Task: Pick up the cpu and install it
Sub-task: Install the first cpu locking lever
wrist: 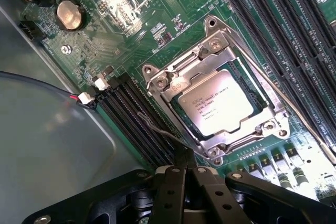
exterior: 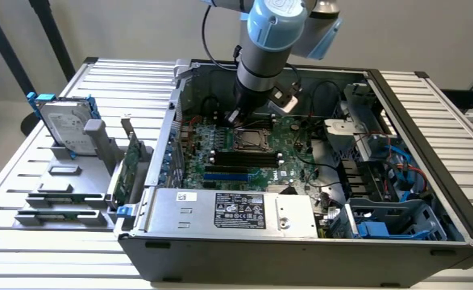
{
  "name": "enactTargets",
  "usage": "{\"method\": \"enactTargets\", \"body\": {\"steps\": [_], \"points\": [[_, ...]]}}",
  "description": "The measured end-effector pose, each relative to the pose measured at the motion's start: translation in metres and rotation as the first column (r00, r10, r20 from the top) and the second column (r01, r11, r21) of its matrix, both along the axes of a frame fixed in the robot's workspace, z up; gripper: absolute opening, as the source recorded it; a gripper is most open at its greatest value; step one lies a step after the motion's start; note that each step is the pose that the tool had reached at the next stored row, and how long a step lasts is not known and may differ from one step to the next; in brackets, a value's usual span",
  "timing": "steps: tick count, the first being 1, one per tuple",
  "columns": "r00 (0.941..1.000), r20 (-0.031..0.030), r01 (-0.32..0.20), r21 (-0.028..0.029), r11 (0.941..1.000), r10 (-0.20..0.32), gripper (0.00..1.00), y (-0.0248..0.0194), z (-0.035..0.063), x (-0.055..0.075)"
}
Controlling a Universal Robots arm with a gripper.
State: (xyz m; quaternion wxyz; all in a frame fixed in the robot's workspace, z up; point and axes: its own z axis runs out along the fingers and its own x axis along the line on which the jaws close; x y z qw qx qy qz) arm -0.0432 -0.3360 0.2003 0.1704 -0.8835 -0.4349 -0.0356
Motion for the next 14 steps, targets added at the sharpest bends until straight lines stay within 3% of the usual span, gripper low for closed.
{"method": "enactTargets", "body": {"steps": [14], "points": [[1.0,0.0001,0.0,0.0002,1.0,0.0,0.11,0.0001,-0.0016,0.0023]]}}
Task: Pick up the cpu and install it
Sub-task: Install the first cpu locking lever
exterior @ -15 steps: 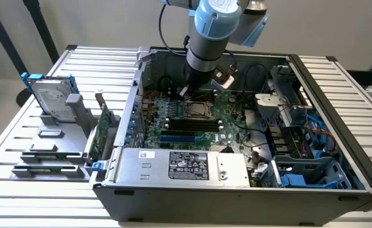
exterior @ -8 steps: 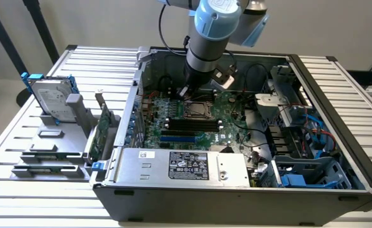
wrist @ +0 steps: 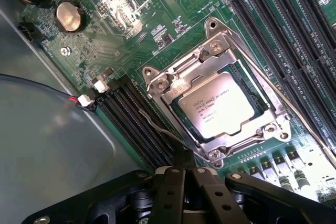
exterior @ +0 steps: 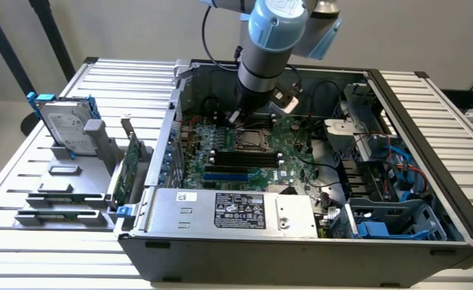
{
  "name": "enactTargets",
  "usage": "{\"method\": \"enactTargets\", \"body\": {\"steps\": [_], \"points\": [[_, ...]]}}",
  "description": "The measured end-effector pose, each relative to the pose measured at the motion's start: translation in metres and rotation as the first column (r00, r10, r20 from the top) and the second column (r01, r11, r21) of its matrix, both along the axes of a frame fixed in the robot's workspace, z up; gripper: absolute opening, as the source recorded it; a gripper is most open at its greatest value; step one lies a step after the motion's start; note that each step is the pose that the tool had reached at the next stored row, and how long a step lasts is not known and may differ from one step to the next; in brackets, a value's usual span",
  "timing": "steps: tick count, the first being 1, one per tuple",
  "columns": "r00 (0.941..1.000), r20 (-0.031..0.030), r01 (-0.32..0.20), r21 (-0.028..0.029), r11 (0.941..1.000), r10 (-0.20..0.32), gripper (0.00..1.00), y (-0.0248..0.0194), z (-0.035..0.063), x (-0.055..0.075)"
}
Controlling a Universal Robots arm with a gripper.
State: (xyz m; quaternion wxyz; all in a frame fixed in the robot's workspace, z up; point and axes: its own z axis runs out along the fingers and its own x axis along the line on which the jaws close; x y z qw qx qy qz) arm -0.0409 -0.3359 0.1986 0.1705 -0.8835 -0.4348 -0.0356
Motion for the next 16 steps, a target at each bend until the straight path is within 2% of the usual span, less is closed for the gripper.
{"method": "enactTargets", "body": {"steps": [16], "points": [[1.0,0.0,0.0,-0.0001,1.0,0.0,0.11,0.0,-0.0032,0.005]]}}
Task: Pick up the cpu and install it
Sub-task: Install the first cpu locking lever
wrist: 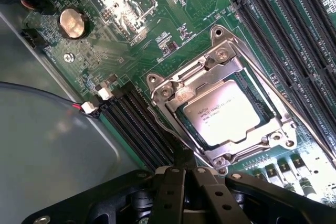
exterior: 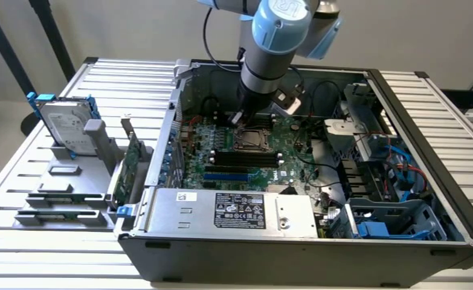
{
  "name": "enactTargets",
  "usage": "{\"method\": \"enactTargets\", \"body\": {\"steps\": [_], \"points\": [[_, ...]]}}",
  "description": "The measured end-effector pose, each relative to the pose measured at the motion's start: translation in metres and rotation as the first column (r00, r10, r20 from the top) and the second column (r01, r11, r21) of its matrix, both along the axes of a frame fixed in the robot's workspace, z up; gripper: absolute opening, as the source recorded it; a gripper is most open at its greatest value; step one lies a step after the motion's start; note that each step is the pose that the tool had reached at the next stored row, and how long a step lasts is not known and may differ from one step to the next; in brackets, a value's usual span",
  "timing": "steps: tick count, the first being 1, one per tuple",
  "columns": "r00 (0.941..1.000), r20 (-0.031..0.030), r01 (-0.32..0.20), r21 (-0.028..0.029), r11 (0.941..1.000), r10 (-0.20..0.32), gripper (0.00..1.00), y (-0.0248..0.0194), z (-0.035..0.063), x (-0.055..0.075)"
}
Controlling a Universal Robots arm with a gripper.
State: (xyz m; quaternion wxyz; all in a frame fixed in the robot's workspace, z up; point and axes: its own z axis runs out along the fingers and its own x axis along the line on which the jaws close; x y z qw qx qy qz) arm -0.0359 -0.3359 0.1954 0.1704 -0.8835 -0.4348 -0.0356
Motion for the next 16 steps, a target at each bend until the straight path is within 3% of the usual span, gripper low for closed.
{"method": "enactTargets", "body": {"steps": [16], "points": [[1.0,0.0,0.0,0.0,1.0,0.0,0.11,0.0001,-0.001,0.001]]}}
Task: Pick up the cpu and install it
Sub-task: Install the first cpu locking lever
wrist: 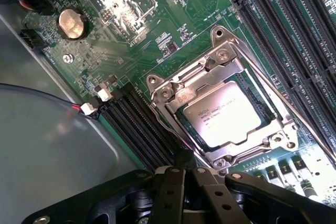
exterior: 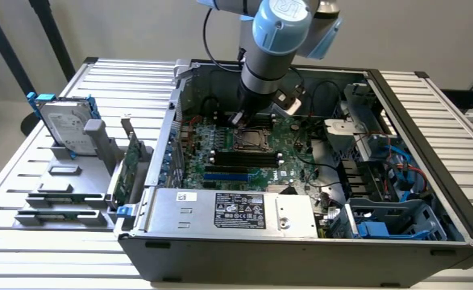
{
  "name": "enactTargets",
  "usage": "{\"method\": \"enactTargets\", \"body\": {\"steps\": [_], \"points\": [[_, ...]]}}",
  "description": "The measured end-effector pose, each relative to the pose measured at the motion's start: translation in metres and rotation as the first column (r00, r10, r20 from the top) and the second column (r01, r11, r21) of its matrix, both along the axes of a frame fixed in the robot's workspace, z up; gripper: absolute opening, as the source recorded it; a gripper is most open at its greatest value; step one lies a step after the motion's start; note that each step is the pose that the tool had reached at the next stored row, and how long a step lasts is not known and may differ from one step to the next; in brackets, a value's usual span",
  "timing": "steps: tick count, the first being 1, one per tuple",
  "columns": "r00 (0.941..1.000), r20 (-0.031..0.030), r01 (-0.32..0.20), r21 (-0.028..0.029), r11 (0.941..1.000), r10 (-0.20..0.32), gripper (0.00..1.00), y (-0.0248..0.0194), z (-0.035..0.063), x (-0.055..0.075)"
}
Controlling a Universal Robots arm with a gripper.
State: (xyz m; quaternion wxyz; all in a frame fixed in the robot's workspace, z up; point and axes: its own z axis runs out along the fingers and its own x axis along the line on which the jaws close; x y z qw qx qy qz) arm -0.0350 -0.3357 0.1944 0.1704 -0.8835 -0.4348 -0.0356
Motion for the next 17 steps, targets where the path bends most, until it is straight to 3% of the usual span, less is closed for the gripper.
{"method": "enactTargets", "body": {"steps": [17], "points": [[1.0,0.0001,0.003,-0.0015,1.0,-0.003,0.11,0.0,-0.0001,0.0026]]}}
